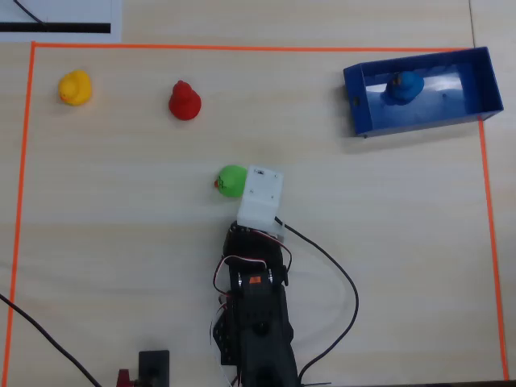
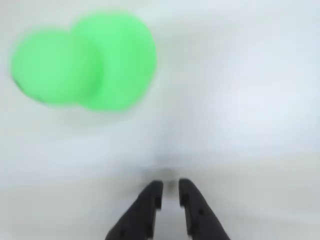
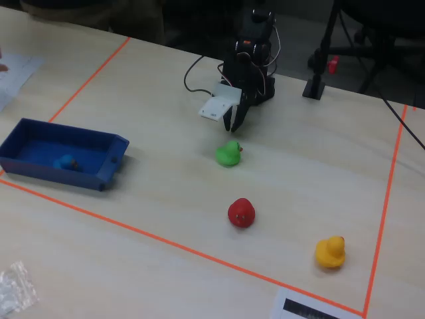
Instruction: Grasp blue duck and put it into box.
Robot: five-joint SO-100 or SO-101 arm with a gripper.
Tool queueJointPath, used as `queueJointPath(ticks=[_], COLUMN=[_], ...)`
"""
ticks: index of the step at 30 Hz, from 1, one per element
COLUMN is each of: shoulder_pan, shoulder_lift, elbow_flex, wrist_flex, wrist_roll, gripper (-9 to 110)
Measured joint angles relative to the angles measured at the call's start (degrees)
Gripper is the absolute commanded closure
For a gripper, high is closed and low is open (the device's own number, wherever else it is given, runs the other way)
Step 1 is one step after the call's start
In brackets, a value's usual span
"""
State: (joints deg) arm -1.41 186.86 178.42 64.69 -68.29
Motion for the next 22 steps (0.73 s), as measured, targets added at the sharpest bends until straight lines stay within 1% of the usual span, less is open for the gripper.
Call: queueJointPath(ticks=[4, 12, 22], shoulder_pan=[-0.79, 1.85, 1.41], shoulder_lift=[3.08, 3.16, 3.16], elbow_flex=[0.09, 0.00, 0.00], wrist_flex=[8.35, 8.96, 8.96], wrist_roll=[-2.81, -2.99, -2.99], gripper=[101, 100, 100])
